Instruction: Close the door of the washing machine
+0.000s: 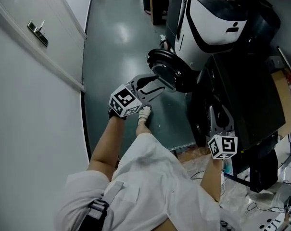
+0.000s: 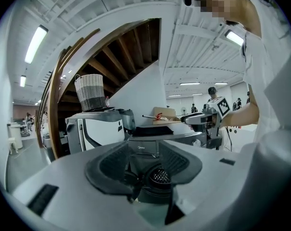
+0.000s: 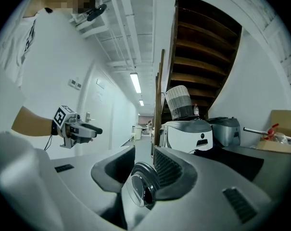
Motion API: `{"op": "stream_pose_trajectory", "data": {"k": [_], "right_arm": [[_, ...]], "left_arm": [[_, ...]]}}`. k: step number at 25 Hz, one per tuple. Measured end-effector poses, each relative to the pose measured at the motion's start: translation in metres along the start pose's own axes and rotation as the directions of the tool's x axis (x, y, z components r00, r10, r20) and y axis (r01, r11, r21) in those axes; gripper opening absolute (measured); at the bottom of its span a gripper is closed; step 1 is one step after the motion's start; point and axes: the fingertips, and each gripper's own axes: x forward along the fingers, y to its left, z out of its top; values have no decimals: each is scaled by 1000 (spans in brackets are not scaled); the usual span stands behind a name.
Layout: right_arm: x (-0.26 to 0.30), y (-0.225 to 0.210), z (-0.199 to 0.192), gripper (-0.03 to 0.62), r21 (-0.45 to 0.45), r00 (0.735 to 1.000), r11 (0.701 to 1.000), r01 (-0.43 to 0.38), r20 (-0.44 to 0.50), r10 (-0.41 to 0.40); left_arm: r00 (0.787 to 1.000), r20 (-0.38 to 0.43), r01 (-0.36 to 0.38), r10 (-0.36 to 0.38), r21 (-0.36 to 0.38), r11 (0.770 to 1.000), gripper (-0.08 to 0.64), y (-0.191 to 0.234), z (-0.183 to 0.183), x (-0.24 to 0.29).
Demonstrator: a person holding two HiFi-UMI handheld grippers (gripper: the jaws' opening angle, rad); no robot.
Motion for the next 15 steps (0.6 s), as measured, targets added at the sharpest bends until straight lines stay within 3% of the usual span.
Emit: {"op": "stream_pose_trajectory", "data": {"k": [7,15], "right_arm": [[74,-1,-19,149,28,999,999,-20,-37,21],[162,3,-45,161,48,996,998,-34,-77,38]], "left_arm": [[998,-52,26,-26,-14,1000,245,77,-40,33],[985,-122,124,-124,-2,992,282,156,-84,76]]}}
